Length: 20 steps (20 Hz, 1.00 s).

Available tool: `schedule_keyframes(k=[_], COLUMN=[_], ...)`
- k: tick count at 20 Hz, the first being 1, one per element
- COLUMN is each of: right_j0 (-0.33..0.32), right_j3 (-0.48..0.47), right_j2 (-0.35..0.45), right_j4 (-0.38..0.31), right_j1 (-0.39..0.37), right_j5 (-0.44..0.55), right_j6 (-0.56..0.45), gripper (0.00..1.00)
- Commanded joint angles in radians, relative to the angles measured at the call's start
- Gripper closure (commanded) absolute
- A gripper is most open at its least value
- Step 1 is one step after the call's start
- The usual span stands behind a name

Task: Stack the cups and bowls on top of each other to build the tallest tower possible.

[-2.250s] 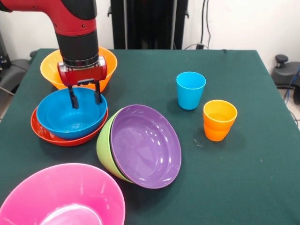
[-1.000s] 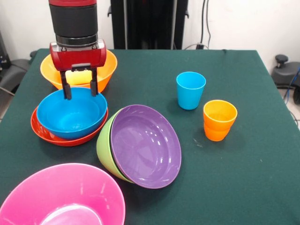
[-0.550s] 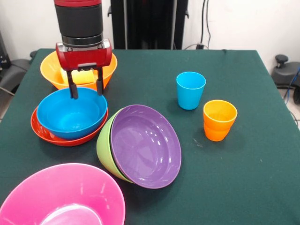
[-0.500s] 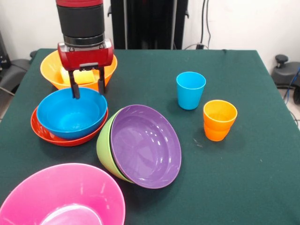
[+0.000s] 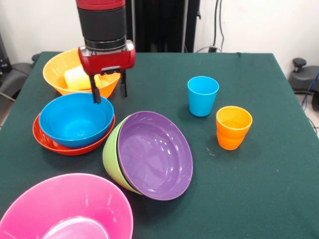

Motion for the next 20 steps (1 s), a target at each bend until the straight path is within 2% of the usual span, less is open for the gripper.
schedule_keyframes(k=[1, 8, 20], right_j0=[0.046, 0.065, 0.111], right_j3=[0.041, 0.035, 0.035], right_j2=[-0.019, -0.044, -0.118], right_j4=[-0.024, -0.067, -0.084], right_j1=[0.054, 0.053, 0.048], right_j5=[-0.041, -0.072, -0.097], right_j6=[0.122, 0.106, 0.11], gripper=[0.0, 0.0, 0.0])
